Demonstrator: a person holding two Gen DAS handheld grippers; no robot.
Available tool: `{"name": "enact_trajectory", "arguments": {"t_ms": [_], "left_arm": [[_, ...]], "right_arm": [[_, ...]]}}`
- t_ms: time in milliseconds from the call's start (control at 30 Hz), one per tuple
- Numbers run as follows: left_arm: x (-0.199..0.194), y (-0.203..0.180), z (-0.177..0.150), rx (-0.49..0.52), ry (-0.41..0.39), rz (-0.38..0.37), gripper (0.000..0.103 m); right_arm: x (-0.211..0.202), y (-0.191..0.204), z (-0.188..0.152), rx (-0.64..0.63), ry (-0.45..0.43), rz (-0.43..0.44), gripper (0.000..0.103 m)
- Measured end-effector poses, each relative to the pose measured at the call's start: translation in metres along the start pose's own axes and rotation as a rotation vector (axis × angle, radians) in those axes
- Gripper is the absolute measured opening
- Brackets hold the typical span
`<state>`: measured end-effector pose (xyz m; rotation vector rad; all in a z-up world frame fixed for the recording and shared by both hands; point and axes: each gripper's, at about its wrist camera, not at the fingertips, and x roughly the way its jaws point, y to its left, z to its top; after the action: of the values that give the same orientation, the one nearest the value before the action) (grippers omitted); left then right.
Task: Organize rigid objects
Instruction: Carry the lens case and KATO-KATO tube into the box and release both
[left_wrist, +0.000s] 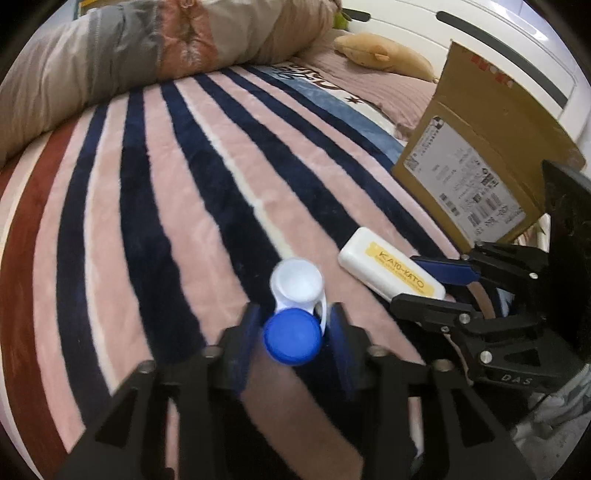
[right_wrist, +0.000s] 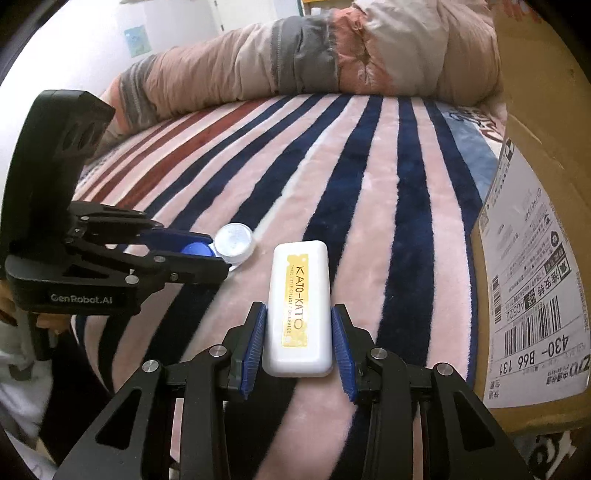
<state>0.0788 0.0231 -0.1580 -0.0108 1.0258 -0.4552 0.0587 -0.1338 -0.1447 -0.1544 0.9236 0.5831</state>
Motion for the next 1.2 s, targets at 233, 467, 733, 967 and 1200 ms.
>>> {"name": "enact_trajectory", "arguments": {"t_ms": [233,467,733,967,1200], "left_arm": [[0.009,-0.011,-0.004,0.026,-0.065,0.098,0.034],[-0.004,-0.007,-0.003,0.019,-0.099,0.125,0.03],[-0.088,-0.022,0.004,0.018,-0.244,0.158,0.03],[-0.152,-0.068,0.028,0.097,-0.366,0.159,0.03],[-0.156,-0.141,0.067,0.208,-0.408,0.09,0.03]], "right_arm": [[0.011,0.008,0.005,-0.067,-0.008,-0.049,0.033],[0.005,0.016,0.006,-0.103,-0.031,-0.066,0.031],[-0.058,0.037,0.028,-0.149,-0.177,0.007,0.031],[-0.139,0.03,0.041,-0.157,-0.343,0.01,0.031],[-0.191,-0.026,0.034,-0.071,-0.423,-0.103,0.031]]}}
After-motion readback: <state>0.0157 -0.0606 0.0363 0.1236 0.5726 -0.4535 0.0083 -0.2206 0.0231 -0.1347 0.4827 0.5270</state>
